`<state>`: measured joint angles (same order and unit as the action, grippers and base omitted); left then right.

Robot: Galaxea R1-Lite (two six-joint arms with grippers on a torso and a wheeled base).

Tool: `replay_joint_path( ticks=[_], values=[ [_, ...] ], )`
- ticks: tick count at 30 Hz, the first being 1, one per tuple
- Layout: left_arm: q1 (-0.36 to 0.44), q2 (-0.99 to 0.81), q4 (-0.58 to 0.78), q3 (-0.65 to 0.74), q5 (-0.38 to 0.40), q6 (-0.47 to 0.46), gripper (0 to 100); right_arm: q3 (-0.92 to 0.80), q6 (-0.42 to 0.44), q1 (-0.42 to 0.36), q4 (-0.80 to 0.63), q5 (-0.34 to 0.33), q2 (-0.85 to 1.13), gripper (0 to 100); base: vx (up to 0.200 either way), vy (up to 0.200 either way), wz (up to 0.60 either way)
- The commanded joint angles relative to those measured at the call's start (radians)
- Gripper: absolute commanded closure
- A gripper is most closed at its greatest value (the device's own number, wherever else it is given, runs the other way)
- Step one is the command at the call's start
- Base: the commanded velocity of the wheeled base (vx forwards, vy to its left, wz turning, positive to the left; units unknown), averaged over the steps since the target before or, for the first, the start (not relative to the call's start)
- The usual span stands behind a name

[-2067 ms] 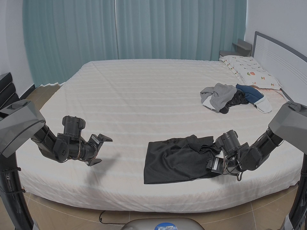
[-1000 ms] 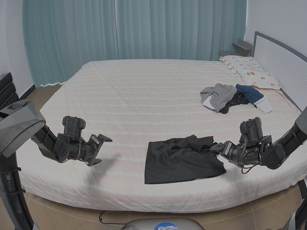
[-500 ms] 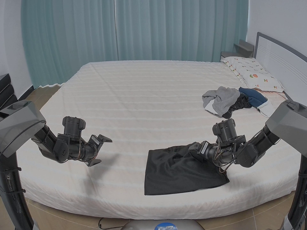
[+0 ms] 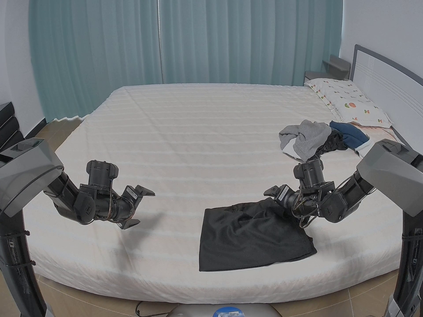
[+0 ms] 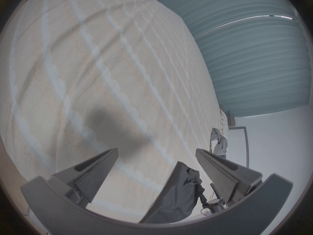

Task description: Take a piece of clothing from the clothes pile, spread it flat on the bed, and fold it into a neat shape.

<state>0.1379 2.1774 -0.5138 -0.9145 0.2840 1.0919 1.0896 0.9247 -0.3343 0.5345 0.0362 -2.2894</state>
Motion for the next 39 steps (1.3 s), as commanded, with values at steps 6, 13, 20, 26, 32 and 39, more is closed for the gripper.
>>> replay_joint_path(
  ticks=[6, 13, 20, 26, 32, 39],
  values=[
    [0.0, 0.002, -0.002, 0.0, 0.0, 0.0, 0, 0.016, 0.008, 0.115, 0.007, -0.002, -0.039, 0, 0.0, 0.0, 0.0],
    [0.009, 0.007, 0.0, -0.004, -0.02, -0.001, 0, -0.028, 0.005, 0.124, 0.03, -0.024, -0.035, 0, 0.0, 0.0, 0.0],
    [0.065, -0.002, 0.005, -0.006, -0.031, 0.026, 0, -0.086, -0.003, 0.119, 0.182, -0.048, -0.062, 0, 0.0, 0.0, 0.0],
    [0.114, -0.007, 0.008, -0.014, -0.036, 0.059, 0, -0.086, -0.012, 0.126, 0.187, -0.071, -0.042, 0, 0.0, -0.133, 0.0],
    [0.161, 0.004, 0.012, -0.03, -0.04, 0.059, 0, -0.073, -0.072, 0.116, 0.183, -0.076, -0.044, 0, 0.0, -0.2, 0.0],
    [0.204, 0.064, 0.021, -0.116, -0.186, 0.049, 0, -0.074, -0.081, 0.083, 0.188, -0.098, -0.039, 0, 0.0, -0.143, 0.0]
  ],
)
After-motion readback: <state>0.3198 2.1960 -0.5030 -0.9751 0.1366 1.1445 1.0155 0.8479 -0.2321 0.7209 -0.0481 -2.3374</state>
